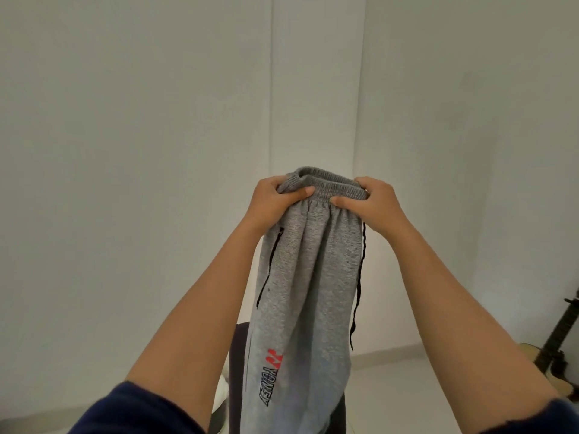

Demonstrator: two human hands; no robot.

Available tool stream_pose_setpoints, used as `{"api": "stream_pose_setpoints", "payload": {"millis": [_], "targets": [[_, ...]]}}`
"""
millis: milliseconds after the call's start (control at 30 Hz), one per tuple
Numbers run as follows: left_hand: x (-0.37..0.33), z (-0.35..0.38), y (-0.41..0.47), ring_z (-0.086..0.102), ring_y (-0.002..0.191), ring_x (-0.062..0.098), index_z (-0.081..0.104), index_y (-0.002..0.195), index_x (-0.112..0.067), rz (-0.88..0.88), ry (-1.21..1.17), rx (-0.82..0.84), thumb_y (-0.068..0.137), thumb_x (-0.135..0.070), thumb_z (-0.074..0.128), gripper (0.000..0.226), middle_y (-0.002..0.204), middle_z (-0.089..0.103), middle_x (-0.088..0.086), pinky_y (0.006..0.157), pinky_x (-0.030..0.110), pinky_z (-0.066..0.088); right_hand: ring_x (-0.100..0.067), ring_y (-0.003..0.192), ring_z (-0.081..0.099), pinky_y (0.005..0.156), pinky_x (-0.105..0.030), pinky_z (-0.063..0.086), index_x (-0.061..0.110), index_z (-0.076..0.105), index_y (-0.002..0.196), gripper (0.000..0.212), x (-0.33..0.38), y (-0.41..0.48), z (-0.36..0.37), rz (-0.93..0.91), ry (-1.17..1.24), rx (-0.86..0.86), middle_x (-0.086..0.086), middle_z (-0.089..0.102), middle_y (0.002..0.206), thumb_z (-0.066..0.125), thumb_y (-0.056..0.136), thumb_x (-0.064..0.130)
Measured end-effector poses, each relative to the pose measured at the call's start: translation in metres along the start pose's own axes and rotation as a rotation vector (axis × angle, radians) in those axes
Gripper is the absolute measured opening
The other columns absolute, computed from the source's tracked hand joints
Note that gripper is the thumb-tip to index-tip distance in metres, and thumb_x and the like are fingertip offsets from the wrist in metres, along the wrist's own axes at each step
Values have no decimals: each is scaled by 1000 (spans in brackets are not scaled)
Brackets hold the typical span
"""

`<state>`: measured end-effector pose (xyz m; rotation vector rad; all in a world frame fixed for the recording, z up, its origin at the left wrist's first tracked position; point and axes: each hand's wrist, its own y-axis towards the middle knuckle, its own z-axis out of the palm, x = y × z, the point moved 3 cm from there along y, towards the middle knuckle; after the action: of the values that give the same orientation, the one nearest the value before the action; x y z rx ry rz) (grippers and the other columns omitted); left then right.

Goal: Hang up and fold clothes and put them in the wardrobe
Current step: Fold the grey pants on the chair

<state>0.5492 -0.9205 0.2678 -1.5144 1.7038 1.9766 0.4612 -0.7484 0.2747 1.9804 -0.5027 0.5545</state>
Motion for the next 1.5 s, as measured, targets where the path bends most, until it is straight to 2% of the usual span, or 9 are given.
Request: {"api": "stream_pose_setpoints", "payload": {"millis": [100,267,400,567,733,867,1033,1133,1500], "targets": [[-3,2,1,69,79,7,72,89,-18,1,-22,21,76,-25,77,15,87,72,-3,73,23,55,-15,69,55,62,-26,44,18,53,69,24,-1,2,-6,77,159,-35,2,57,72,75,77,14],[-10,-1,7,64,84,7,66,93,-19,24,-3,82,80,-22,74,15,92,67,-4,78,20,50,-23,84,65,75,-39,55,24,45,89,35,0,5,-11,141,426,-107,-9,64,99,75,77,9],[-27,-5,18,61,97,9,49,114,-23,27,99,144,84,-31,68,37,107,61,-2,87,22,49,-23,95,68,83,-40,56,16,55,104,44,6,13,-24,173,527,-233,-9,67,107,82,70,18],[-30,2,21,64,103,15,62,112,-11,-57,180,342,94,-38,52,33,112,67,2,94,32,50,-22,94,68,87,-39,55,10,64,104,34,11,17,-30,144,528,-320,-8,70,103,79,75,18],[-27,10,13,61,100,7,56,113,-24,72,-40,56,98,-36,46,22,108,63,-7,86,20,50,-16,81,69,72,-28,56,9,67,97,40,1,-4,-22,232,343,-101,-2,71,90,70,79,45],[-32,-1,23,63,81,16,61,88,-15,95,73,-92,92,-48,52,34,87,66,-1,76,33,49,-17,71,65,65,-26,52,13,67,77,18,-20,-12,-22,335,515,-141,2,71,70,66,87,27],[-16,-7,6,68,86,16,67,91,-11,-283,54,185,73,-76,51,69,95,72,1,82,31,52,-17,75,65,72,-29,53,12,67,84,10,-20,-8,-32,436,817,-345,-2,70,80,61,89,18],[9,2,-24,69,96,18,68,102,-11,-460,-35,423,81,-56,56,51,102,73,3,82,28,55,-14,64,67,63,-26,55,11,67,84,13,-26,-17,-26,533,911,-342,-2,70,72,60,90,19],[12,-8,-15,68,86,20,68,100,-12,-431,-296,-66,93,-39,55,32,98,70,9,85,35,54,-22,92,68,84,-35,54,11,71,99,20,-36,-24,-36,474,842,-179,-8,72,98,65,85,24]]}}
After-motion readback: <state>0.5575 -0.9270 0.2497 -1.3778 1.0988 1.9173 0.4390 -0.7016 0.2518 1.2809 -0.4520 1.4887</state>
